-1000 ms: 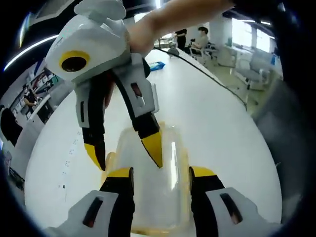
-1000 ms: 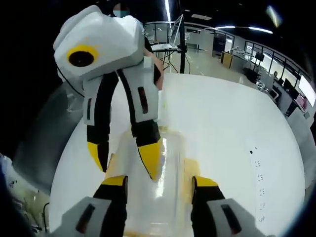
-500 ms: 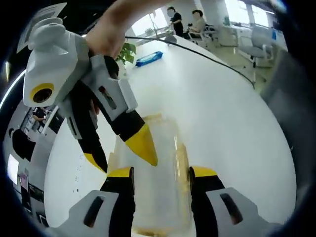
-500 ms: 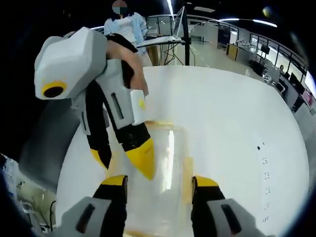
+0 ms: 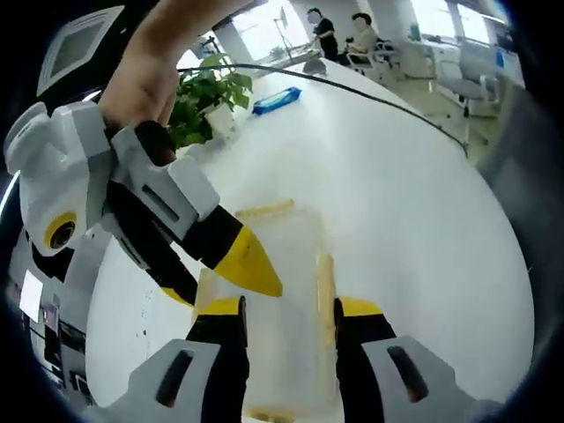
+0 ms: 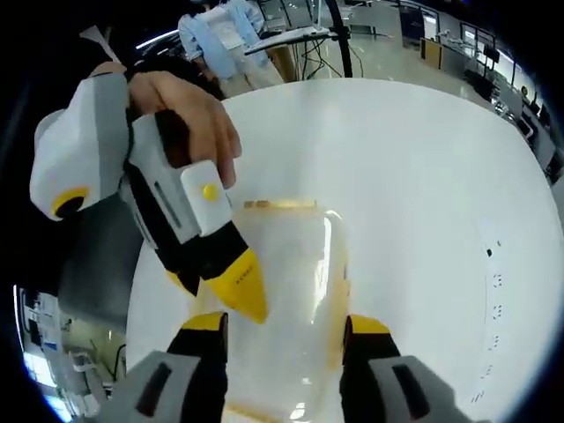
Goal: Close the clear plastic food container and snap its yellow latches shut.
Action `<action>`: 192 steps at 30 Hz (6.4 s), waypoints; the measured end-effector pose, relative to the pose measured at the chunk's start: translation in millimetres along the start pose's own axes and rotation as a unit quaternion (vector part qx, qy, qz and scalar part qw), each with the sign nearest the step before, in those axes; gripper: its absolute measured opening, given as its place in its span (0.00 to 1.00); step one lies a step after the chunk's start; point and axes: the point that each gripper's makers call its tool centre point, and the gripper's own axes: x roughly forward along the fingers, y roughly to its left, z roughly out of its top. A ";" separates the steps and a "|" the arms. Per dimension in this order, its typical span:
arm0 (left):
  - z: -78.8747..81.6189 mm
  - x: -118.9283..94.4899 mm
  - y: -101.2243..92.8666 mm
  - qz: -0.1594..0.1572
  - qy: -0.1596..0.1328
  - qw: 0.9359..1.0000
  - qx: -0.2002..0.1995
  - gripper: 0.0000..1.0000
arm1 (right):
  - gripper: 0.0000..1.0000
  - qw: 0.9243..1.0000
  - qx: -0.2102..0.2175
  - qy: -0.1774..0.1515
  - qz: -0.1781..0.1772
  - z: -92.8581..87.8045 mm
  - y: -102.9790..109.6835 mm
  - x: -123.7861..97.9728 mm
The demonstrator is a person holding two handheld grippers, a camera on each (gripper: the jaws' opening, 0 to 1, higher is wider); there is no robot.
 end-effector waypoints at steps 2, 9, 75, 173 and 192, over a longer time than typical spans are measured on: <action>-0.6 0.6 -0.5 0.000 -0.005 1.000 -0.005 0.34 | 0.48 1.000 0.002 0.003 0.010 -0.3 -2.9 2.2; 1.0 0.1 -2.0 -0.005 -0.013 1.000 -0.005 0.34 | 0.44 0.999 0.015 -0.011 0.030 1.1 -2.9 4.5; -11.2 -33.2 40.9 -0.010 0.041 0.982 -0.182 0.45 | 0.52 0.973 0.064 -0.104 -0.196 -13.5 9.0 -35.7; -60.9 -37.2 40.9 0.213 -0.051 0.756 -0.617 0.46 | 0.54 0.712 0.512 -0.363 -0.314 -48.9 8.9 -8.1; -75.3 -36.2 67.8 0.225 -0.058 0.753 -0.615 0.46 | 0.54 0.715 0.498 -0.371 -0.321 -38.4 -24.1 -19.9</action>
